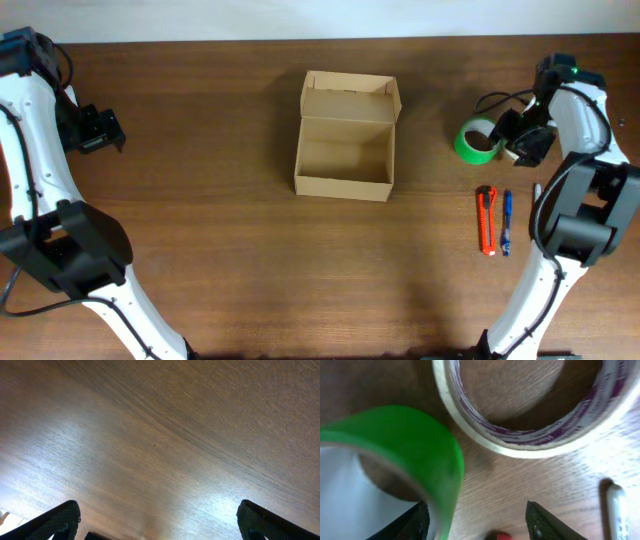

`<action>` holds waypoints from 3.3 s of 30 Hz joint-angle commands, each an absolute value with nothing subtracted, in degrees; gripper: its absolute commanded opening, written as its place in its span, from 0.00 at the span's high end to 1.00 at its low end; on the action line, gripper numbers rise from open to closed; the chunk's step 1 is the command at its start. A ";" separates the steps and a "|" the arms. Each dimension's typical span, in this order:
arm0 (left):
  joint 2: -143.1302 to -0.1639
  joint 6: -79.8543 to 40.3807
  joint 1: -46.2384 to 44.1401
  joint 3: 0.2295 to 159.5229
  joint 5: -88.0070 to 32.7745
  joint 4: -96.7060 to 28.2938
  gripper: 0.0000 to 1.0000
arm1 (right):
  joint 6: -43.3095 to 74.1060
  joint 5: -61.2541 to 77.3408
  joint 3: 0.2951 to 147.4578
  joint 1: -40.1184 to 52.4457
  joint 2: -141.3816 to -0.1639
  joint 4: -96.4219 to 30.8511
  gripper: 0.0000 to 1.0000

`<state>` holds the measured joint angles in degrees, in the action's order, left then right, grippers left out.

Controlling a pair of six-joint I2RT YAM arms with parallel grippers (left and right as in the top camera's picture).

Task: Pack container
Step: 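Grasp the green tape roll with the right gripper, then lower the green tape roll into the box and open the right gripper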

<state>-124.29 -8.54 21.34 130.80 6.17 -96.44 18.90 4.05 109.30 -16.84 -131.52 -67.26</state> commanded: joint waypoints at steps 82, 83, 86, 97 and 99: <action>-124.55 -7.40 21.54 130.47 5.76 -96.47 0.00 | -17.82 -4.56 119.87 28.86 -132.60 -67.70 0.96; -124.55 -7.40 21.54 130.47 5.76 -96.47 0.00 | -16.80 -4.54 119.87 28.86 -132.60 -66.61 0.96; -124.55 -7.40 21.54 130.47 5.76 -96.47 0.00 | -14.59 -4.56 119.87 28.86 -132.60 -64.62 0.96; -124.55 -7.40 21.54 130.47 5.76 -96.47 0.00 | -10.07 -4.75 119.79 28.86 -133.60 -62.57 0.96; -124.55 -7.40 21.54 130.47 5.74 -96.47 0.00 | -8.86 -4.80 119.79 28.86 -134.41 -62.54 0.94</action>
<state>-124.29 -8.51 21.34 130.69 6.15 -96.44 -11.75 -4.69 119.98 29.02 -132.62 -62.70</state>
